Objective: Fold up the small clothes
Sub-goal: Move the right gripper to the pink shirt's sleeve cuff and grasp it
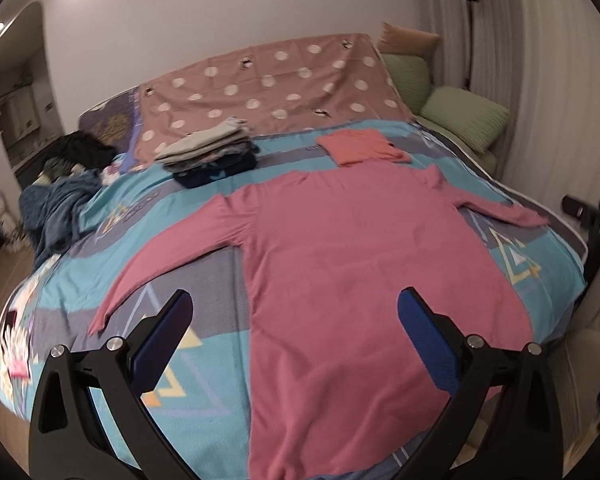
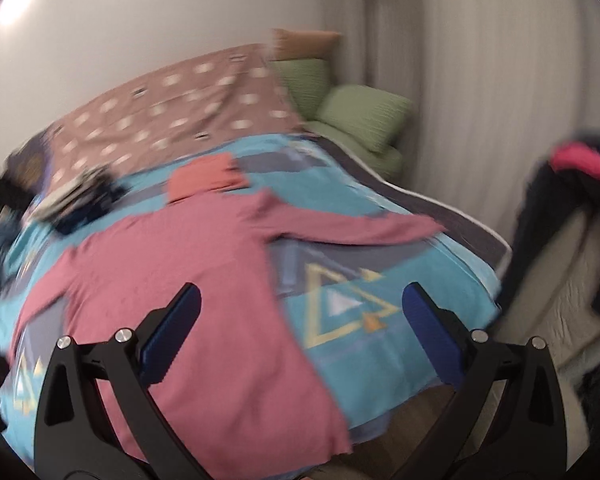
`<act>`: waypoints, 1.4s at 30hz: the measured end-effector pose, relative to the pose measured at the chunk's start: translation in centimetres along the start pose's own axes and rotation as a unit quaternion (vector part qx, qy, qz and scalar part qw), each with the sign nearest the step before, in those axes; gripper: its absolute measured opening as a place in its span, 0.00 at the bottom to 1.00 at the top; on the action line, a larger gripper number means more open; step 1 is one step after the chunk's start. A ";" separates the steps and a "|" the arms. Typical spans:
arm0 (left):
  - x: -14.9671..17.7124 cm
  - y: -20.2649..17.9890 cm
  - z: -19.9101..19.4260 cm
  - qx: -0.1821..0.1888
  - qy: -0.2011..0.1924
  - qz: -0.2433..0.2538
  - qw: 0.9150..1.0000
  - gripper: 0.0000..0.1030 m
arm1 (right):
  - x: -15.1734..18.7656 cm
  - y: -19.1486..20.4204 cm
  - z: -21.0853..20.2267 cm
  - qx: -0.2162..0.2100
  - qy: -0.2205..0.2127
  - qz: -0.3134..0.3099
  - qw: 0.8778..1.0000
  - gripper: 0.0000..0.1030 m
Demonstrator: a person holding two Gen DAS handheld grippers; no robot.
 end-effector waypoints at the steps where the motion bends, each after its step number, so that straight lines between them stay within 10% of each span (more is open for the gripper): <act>1: -0.1 -0.6 0.8 0.007 0.009 0.009 1.000 0.99 | -0.1 -3.3 1.6 0.012 0.007 0.041 0.999 0.98; 9: -2.6 -4.4 8.1 0.078 0.064 -0.006 0.995 0.99 | 2.3 -18.8 16.5 -0.071 0.132 0.305 0.941 0.95; 20: -4.1 -8.9 14.9 0.114 0.123 0.032 0.985 0.99 | 3.2 -26.7 33.4 -0.073 0.183 0.501 0.843 0.53; 24: -4.8 -9.7 15.8 0.114 0.123 0.035 0.985 0.99 | 2.8 -27.7 37.0 -0.065 0.182 0.529 0.826 0.47; 26: -4.9 -10.1 16.5 0.115 0.127 0.037 0.984 0.99 | 2.6 -28.3 38.3 -0.058 0.177 0.538 0.822 0.28; 27: -4.9 -10.4 16.8 0.118 0.133 0.038 0.983 0.99 | 2.7 -28.5 38.5 -0.046 0.178 0.540 0.821 0.03; 28: -4.9 -10.6 17.0 0.123 0.140 0.040 0.982 0.99 | 2.8 -28.6 38.7 -0.040 0.175 0.542 0.821 0.03; 30: -5.4 -11.5 17.3 0.144 0.155 0.048 0.976 0.99 | 2.2 -28.3 38.5 -0.040 0.153 0.521 0.838 0.02; 34: -9.9 -13.9 18.0 0.192 0.136 0.056 0.970 0.99 | -2.1 -25.0 35.0 -0.031 0.070 0.363 0.929 0.02; 38: -15.1 -19.0 20.8 0.248 0.131 0.051 0.959 0.99 | -5.1 -19.5 30.6 -0.041 0.009 0.231 0.972 0.02; 42: -16.6 -28.8 24.2 0.395 0.255 0.032 0.882 0.99 | -6.1 -13.4 27.6 -0.031 -0.029 0.089 0.995 0.02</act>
Point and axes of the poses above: each gripper's, at about its wrist camera, not at the fingertips, and z roughly the way its jaws point, y to its left, x to its underside, the point moved 8 cm from there along z, roughly the way its jaws point, and after that the axes turned 5 degrees about -y, right-handed, at the moved point
